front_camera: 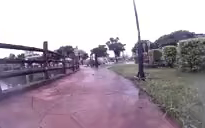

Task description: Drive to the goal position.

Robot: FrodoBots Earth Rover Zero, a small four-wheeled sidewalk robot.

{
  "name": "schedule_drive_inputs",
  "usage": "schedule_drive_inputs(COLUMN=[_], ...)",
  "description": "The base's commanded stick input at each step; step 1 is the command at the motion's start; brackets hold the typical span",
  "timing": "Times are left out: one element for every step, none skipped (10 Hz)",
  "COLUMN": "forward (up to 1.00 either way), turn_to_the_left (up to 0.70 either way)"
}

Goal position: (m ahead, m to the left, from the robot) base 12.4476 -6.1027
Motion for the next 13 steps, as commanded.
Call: schedule_drive_inputs(forward=[1.0,1.0,1.0,1.0,1.0,1.0,1.0,0.87,0.74,0.61,0.47,0.34,0.21], turn_to_the_left=[0.04,0.18,0.38,0.11,-0.01,-0.01,-0.01,-0.01,-0.01,-0.01,0.0,0.0,0.0])
